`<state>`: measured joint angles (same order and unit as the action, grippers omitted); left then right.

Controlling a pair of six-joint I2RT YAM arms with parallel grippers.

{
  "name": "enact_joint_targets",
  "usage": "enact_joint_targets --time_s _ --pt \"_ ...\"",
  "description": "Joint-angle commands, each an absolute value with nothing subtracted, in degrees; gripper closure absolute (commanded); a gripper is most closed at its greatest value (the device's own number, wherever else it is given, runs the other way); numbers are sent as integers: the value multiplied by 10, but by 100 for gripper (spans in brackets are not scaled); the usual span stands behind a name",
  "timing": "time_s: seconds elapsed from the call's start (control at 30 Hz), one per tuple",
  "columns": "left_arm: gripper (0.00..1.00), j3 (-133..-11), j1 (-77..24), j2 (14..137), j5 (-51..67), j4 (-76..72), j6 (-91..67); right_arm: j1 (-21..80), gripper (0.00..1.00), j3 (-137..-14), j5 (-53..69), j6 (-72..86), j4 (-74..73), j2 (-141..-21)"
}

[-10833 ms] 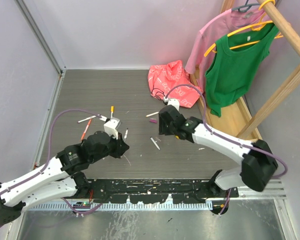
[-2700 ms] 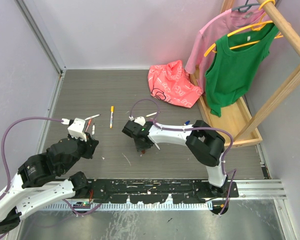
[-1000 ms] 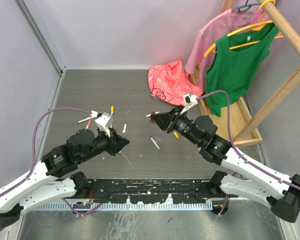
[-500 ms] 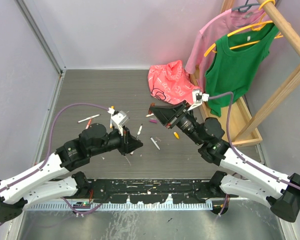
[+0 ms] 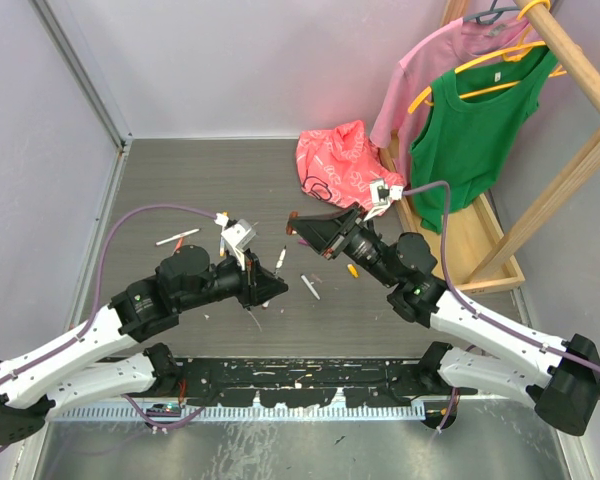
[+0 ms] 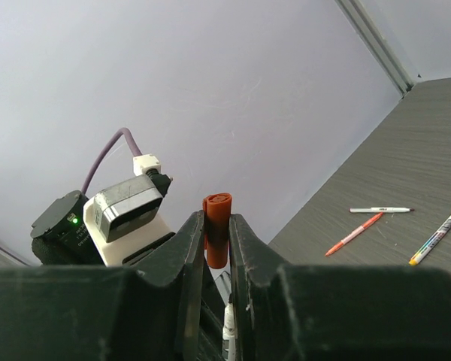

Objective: Insert the pens into the pen caps
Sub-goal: Insert the pen cap onto the pen.

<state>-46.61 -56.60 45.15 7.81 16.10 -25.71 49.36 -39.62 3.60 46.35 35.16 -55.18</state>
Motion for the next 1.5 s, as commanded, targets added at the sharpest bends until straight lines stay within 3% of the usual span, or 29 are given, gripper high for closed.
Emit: enact_joint_targets --time_s 0.0,1.47 --pt "100 -494 -565 446 87 120 -255 491 100 -403 56 473 391 -549" --pt "100 -484 -565 429 80 127 -256 491 100 -390 79 497 385 -561"
